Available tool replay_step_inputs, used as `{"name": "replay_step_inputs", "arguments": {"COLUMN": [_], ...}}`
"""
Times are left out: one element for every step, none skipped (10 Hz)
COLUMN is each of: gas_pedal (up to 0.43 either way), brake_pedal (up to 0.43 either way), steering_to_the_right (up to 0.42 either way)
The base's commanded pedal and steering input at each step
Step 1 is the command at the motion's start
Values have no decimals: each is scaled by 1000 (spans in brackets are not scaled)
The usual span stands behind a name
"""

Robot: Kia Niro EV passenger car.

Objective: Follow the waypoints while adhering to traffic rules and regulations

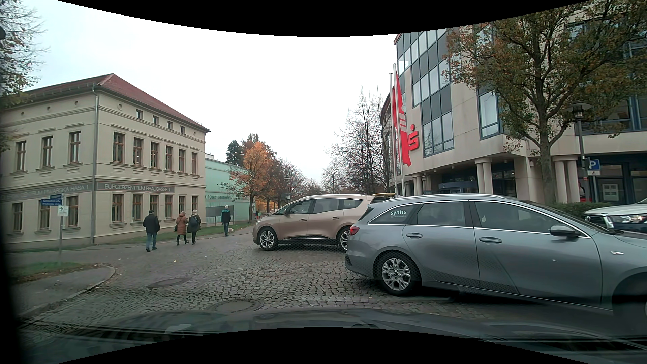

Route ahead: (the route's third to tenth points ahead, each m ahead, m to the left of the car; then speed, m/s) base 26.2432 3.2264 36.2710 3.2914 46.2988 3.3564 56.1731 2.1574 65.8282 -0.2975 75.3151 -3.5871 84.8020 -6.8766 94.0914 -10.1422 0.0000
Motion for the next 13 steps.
{"name": "replay_step_inputs", "arguments": {"gas_pedal": [0, 0, 0, 0, 0, 0, 0, 0, 0, 0, 0, 0, 0], "brake_pedal": [421, 421, 421, 421, 421, 415, 421, 421, 415, 421, 421, 421, 421], "steering_to_the_right": [26, 26, 26, 26, 26, 26, 26, 26, 26, 26, 26, 26, 26]}}
